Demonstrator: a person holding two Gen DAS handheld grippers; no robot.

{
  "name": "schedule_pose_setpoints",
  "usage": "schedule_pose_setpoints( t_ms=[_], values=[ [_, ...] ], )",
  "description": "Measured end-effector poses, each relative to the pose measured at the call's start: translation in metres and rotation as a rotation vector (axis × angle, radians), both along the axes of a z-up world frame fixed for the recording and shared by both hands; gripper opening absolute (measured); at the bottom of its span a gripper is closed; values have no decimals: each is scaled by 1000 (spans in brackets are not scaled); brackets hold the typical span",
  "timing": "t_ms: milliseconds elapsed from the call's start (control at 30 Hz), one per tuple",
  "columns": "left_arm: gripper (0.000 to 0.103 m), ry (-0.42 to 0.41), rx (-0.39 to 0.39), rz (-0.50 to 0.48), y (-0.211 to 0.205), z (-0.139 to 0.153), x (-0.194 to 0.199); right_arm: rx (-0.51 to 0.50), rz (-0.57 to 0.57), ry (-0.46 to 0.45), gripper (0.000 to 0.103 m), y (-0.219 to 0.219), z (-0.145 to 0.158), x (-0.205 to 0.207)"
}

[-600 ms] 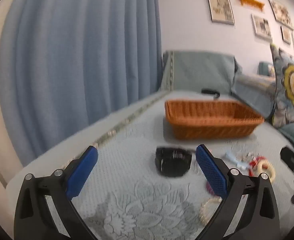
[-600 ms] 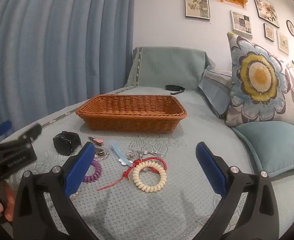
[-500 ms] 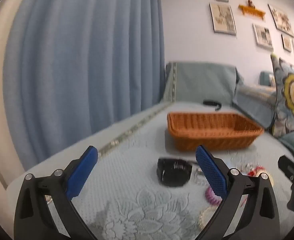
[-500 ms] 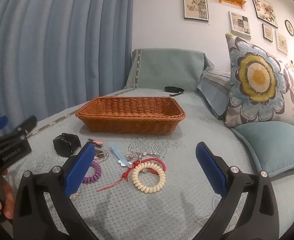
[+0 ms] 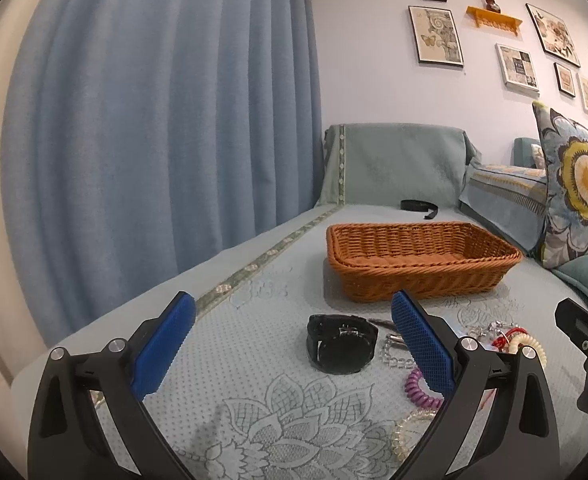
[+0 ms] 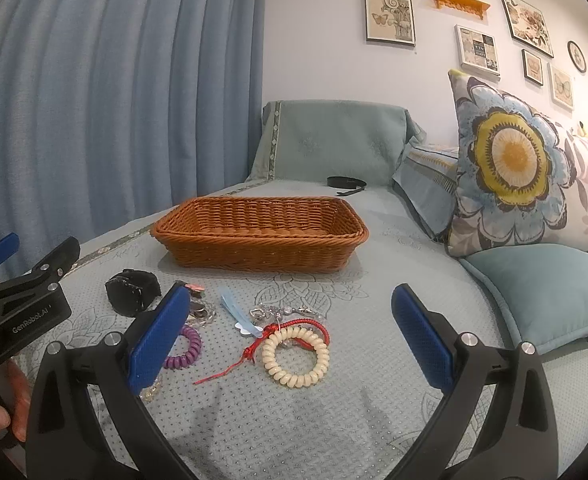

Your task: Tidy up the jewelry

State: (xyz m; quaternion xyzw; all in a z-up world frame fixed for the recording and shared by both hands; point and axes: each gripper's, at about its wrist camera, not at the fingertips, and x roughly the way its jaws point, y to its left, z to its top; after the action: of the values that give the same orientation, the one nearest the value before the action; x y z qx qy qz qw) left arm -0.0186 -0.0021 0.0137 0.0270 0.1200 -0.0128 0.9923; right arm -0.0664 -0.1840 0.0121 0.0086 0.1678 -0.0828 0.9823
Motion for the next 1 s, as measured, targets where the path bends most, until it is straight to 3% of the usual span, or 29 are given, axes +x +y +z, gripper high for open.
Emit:
schedule_pose_setpoints(
  t_ms=[1000],
  values=[
    [95,27,-14,-2,1,-3,3,-5,12,30,96,1,-2,2]
  ],
)
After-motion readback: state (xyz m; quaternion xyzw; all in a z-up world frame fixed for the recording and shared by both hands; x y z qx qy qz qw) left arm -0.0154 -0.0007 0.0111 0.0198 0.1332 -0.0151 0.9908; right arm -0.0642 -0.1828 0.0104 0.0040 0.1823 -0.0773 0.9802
